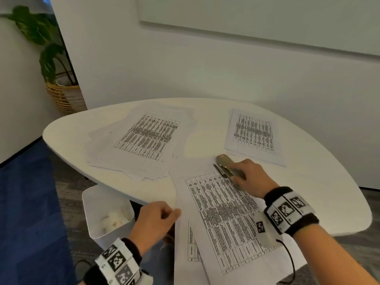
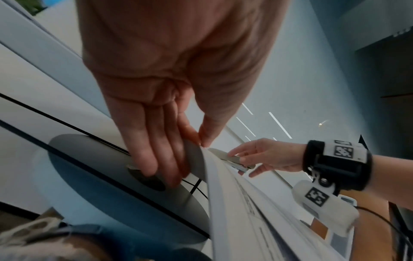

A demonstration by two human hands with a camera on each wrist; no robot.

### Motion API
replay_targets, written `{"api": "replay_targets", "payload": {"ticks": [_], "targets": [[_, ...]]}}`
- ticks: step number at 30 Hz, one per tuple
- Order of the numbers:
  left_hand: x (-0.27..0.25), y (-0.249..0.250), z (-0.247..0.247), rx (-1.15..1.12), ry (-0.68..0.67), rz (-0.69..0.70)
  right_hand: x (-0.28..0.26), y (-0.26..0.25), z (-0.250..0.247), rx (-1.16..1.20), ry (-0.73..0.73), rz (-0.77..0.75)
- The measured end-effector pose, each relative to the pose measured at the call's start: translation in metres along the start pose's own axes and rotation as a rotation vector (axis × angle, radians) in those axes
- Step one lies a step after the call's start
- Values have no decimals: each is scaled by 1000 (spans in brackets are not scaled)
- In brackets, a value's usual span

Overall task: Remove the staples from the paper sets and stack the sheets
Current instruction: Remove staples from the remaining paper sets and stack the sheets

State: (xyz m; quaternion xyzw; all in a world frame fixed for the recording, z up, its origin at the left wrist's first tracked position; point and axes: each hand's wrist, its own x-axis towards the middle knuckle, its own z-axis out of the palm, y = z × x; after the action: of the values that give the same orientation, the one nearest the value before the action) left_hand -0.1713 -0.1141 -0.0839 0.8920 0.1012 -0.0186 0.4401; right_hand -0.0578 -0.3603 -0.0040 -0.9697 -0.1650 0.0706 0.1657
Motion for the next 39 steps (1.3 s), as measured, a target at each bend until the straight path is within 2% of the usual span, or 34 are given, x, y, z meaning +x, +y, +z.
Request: {"api": "replay_targets", "payload": {"ticks": [3,8,11,12,14,16,17,20,21,25,27,29,31,35,37,39], "targets": [[1,4,3,-48,11,19,1,4,-11,43,53,67],[2,1,3,-123,2,-11,-9,44,-23,21,210,254],[1,2,2,-213,-12,-48,-18,66,-20,-19,194,342],[0,2,1,-243,-24,-63,-21,70,-17,-60,212,342],[-1,3,-1,-270,-52,-75,-30,68,-9,-150,358,316],[-2,4,-1,-273,-81,-73,-38,58,2,-151,446,229],[-3,6,-2,-278,-91,-73,-42,51,9,-119,373,198],[-4,15,-3,-337,-103,-87,-50,40,30,-115,-64,283],[-4,20,-3,-344,-112,-82,-51,37,34,-152,-126,308],[-7,33,3,-335,-192,25,-53,18,41,-250,-126,291],[-4,36,7,-340,-173,71,-52,14,41,-239,-142,275],[0,41,7,-348,-113,133,-47,14,39,-139,-143,260],[4,49,1,-352,-63,219,-42,21,36,29,-78,238],[13,75,-26,-369,-106,412,-36,19,17,498,7,330],[20,88,-40,-287,-119,525,-34,21,12,757,-19,354],[28,101,-55,-183,-67,600,-32,26,8,972,0,317]]}}
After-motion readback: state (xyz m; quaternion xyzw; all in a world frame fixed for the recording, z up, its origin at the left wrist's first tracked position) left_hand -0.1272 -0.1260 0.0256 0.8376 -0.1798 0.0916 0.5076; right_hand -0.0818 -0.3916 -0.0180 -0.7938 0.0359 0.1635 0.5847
